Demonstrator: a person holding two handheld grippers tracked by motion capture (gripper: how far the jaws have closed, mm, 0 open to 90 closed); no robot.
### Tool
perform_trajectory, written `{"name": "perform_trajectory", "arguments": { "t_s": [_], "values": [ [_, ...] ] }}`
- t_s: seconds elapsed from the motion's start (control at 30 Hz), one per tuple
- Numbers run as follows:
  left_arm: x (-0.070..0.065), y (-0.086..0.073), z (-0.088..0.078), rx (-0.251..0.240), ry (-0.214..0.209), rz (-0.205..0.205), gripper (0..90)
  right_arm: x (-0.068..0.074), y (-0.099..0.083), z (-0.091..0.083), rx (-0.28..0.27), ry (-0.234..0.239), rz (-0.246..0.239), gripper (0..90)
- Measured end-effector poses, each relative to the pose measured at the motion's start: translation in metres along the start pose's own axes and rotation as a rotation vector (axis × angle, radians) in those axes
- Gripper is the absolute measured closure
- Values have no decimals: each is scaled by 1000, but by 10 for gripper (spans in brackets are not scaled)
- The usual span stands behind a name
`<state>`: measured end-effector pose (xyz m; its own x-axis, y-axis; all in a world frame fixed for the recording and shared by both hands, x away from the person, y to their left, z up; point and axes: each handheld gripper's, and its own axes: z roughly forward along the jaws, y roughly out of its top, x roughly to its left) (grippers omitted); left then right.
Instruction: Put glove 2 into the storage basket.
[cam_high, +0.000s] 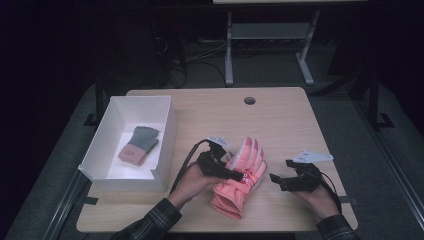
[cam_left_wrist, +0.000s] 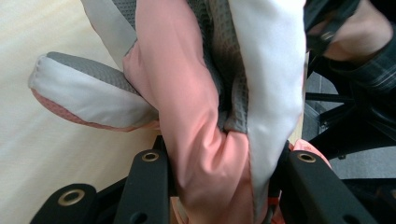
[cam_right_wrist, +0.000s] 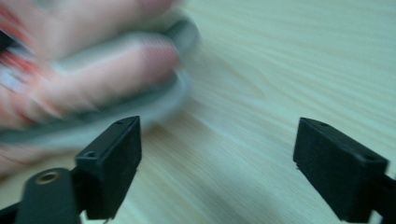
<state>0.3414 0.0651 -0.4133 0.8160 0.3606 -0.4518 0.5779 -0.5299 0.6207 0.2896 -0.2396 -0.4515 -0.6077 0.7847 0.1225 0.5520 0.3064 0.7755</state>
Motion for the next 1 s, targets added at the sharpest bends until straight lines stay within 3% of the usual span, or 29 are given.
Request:
{"name": "perform_trajectory", "arguments": {
  "t_s": [0.27,0.43,1.0],
  "values": [
    [-3,11,-25,-38,41,11,634,-6,-7,19,67,-57,8,119],
    [-6,19,-40,-66,67,4,633,-5,-10,26,94,-84,-15,117],
    [-8,45,-118,-108,154,15,631,-2,-13,33,96,-98,-27,85]
  ]
}}
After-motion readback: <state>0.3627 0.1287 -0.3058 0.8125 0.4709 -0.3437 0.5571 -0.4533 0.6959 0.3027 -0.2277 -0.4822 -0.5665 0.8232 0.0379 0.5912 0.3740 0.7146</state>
